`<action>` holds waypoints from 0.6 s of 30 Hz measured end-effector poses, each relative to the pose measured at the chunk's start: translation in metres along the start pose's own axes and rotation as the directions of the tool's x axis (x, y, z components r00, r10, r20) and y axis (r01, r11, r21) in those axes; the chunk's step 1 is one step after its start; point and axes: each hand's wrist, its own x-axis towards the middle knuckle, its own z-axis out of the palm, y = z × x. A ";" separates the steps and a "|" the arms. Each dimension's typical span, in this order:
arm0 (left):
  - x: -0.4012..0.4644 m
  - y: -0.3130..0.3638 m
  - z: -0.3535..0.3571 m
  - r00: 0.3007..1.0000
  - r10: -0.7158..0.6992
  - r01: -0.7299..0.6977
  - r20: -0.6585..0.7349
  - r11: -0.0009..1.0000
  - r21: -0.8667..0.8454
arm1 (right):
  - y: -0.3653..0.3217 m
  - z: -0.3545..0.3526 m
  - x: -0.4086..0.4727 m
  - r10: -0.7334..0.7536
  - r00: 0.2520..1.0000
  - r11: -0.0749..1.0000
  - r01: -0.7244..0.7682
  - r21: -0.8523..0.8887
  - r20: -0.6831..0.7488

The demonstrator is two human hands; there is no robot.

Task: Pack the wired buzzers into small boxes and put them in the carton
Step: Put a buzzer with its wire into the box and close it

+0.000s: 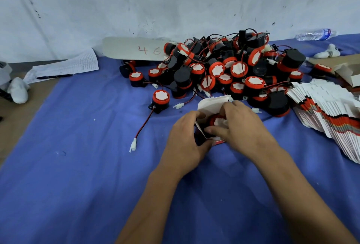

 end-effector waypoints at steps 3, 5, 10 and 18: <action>0.001 0.000 -0.006 1.000 0.004 -0.005 -0.010 0.999 -0.042 | 0.006 -0.006 -0.002 -0.027 0.995 0.984 0.043 0.173 -0.096; 0.002 0.000 -0.009 1.000 0.015 -0.015 -0.011 0.997 -0.077 | 0.008 -0.008 -0.003 -0.050 0.989 0.961 0.085 0.262 -0.137; 0.002 0.000 -0.011 1.000 -0.007 0.010 0.021 0.989 -0.148 | 0.008 -0.015 -0.006 -0.153 0.974 0.851 0.216 0.479 -0.167; 0.004 -0.004 -0.016 0.998 -0.040 0.047 0.052 0.989 -0.141 | 0.000 -0.011 -0.008 -0.417 0.906 0.818 0.408 0.405 -0.069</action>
